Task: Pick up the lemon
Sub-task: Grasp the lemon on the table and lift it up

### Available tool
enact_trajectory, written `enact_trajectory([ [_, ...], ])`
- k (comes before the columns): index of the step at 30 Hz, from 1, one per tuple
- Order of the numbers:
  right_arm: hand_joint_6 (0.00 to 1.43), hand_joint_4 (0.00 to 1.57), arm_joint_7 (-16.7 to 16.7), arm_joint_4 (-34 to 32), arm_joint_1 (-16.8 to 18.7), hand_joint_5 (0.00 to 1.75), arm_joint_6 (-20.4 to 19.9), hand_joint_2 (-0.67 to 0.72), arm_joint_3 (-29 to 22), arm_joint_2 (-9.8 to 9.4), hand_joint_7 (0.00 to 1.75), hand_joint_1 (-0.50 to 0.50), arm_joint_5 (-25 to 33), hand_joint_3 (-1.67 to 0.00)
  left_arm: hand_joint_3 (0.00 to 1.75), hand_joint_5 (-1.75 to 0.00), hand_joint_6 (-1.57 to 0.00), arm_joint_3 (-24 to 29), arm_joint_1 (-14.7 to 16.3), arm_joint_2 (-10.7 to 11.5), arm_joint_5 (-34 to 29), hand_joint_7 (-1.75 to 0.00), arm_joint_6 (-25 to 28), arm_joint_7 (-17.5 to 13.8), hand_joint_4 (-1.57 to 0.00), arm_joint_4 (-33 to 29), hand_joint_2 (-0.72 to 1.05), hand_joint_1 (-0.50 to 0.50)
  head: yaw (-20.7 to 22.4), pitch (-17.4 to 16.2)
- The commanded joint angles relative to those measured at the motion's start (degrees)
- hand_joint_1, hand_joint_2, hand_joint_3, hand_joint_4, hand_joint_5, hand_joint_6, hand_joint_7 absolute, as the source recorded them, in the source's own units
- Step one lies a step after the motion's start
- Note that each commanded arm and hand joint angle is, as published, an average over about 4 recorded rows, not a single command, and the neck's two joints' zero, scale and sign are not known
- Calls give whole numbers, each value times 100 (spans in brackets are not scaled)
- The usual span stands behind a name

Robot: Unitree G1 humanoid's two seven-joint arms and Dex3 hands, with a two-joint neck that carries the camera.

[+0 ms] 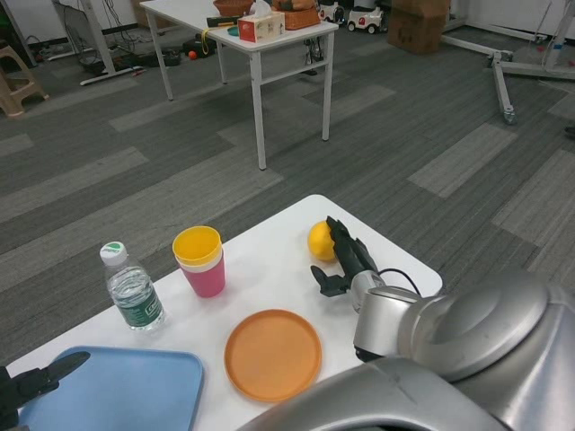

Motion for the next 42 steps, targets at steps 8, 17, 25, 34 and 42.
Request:
enact_trajectory([
  [8,0,0,41,3,155,39,140,-41,-13,71,117,-46,-78,-127,9,0,0,134,-17,36,-39,-7,0,-7,0,112,-28,-8,42,-77],
  [17,0,0,35,-6,155,48,140,-41,-15,44,136,-46,-78,-127,9,0,0,145,-85,5,-61,-7,0,-7,0,231,-28,-9,34,-107],
  [25,3,0,48,3,155,48,131,-41,-32,22,147,-46,-78,-127,9,0,0,145,-114,-34,-63,-7,0,-7,0,279,-28,-8,34,-105],
  [34,0,0,52,14,155,48,134,-40,-35,-6,141,-46,-80,-129,9,0,0,147,-114,-83,-52,-7,0,-7,0,273,-28,-10,32,-91],
  [42,0,0,30,51,111,65,158,-22,341,-17,133,-46,-87,-143,9,0,0,153,-114,-105,-41,-7,0,-7,0,270,-28,-10,30,-84],
])
